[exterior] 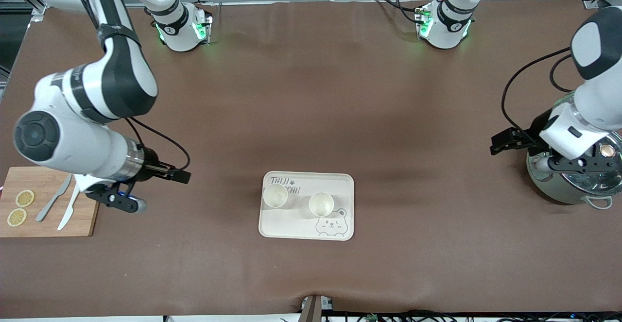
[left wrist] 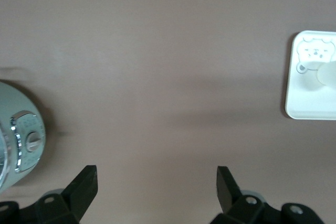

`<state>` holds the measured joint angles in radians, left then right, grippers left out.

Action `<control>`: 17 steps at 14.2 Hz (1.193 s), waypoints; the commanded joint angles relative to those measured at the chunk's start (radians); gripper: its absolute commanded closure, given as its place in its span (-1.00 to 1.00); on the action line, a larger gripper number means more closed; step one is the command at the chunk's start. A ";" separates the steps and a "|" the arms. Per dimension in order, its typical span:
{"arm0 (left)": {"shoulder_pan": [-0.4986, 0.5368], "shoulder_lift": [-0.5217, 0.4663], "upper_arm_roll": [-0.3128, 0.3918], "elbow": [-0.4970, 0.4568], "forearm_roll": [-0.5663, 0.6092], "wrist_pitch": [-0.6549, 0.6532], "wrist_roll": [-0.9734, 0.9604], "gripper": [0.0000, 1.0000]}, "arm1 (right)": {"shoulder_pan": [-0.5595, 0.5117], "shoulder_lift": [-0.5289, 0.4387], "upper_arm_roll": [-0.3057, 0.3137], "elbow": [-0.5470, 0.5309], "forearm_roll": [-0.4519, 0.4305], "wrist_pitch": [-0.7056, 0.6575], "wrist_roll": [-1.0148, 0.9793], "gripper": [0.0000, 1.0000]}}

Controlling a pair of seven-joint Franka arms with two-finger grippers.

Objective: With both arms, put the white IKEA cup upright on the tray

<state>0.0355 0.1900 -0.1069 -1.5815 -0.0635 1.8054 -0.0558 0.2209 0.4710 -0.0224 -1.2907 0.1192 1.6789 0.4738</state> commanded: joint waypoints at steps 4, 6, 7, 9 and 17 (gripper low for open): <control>0.035 0.012 0.000 0.031 0.019 -0.026 0.011 -1.00 | -0.066 -0.159 0.016 -0.148 -0.033 -0.013 -0.178 -1.00; 0.035 0.014 -0.002 0.028 0.019 -0.026 0.010 -1.00 | -0.075 -0.189 0.016 -0.153 -0.067 -0.036 -0.227 -1.00; 0.035 0.016 0.000 0.028 0.018 -0.026 0.010 -1.00 | -0.075 -0.202 0.016 -0.154 -0.088 -0.050 -0.268 -1.00; 0.047 0.025 -0.002 0.034 0.019 -0.026 0.016 -1.00 | -0.095 -0.229 0.018 -0.154 -0.093 -0.082 -0.328 -1.00; 0.003 0.039 -0.014 0.064 0.143 -0.020 -0.004 -1.00 | -0.169 -0.322 0.018 -0.156 -0.092 -0.157 -0.486 -1.00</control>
<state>0.0668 0.2237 -0.1143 -1.5648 0.0561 1.8007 -0.0539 0.0711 0.2060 -0.0229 -1.4088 0.0383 1.5309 0.0047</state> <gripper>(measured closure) 0.000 0.000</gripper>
